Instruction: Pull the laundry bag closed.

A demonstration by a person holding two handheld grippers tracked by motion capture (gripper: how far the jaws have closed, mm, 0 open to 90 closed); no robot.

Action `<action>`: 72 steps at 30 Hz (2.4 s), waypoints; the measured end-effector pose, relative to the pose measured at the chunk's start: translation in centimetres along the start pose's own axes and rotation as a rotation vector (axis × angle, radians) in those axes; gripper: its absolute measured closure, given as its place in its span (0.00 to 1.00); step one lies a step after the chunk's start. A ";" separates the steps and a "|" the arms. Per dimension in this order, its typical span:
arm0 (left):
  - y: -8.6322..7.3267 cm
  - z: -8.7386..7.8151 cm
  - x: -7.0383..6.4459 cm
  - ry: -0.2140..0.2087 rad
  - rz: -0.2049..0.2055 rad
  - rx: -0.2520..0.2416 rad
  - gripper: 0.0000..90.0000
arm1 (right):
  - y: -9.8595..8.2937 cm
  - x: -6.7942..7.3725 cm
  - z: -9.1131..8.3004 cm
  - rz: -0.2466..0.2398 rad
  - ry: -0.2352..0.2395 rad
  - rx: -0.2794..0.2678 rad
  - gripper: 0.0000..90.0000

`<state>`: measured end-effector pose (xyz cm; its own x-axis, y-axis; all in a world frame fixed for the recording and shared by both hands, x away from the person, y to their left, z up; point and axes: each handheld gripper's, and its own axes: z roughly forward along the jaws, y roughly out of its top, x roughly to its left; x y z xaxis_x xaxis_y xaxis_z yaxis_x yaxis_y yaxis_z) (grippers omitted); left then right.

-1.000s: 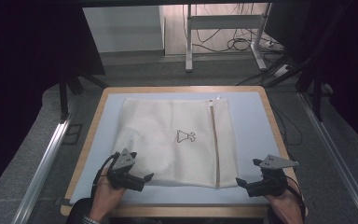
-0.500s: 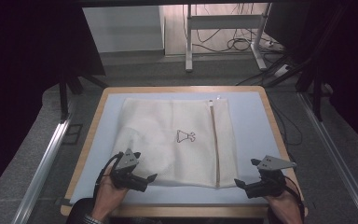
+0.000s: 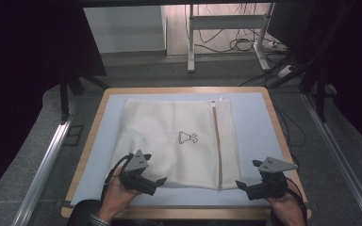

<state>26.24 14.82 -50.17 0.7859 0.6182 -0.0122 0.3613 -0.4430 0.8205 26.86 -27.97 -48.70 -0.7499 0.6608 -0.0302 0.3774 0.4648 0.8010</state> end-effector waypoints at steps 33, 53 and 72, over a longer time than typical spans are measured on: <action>1.2 2.6 -1.6 -0.057 0.059 0.022 0.27 | 0.2 0.4 0.6 0.025 0.035 0.017 0.03; 1.5 3.9 -1.9 -0.086 0.074 0.024 0.36 | 0.3 0.9 1.4 0.019 0.050 0.053 0.03; 2.3 5.5 -2.6 -0.146 0.087 0.018 0.49 | 0.2 1.0 2.3 0.053 0.066 0.111 0.02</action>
<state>27.80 8.65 -51.38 0.8787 0.4767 -0.0251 0.2964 -0.5037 0.8114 27.47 -25.85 -49.91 -0.7597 0.6481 0.0528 0.4725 0.4945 0.7295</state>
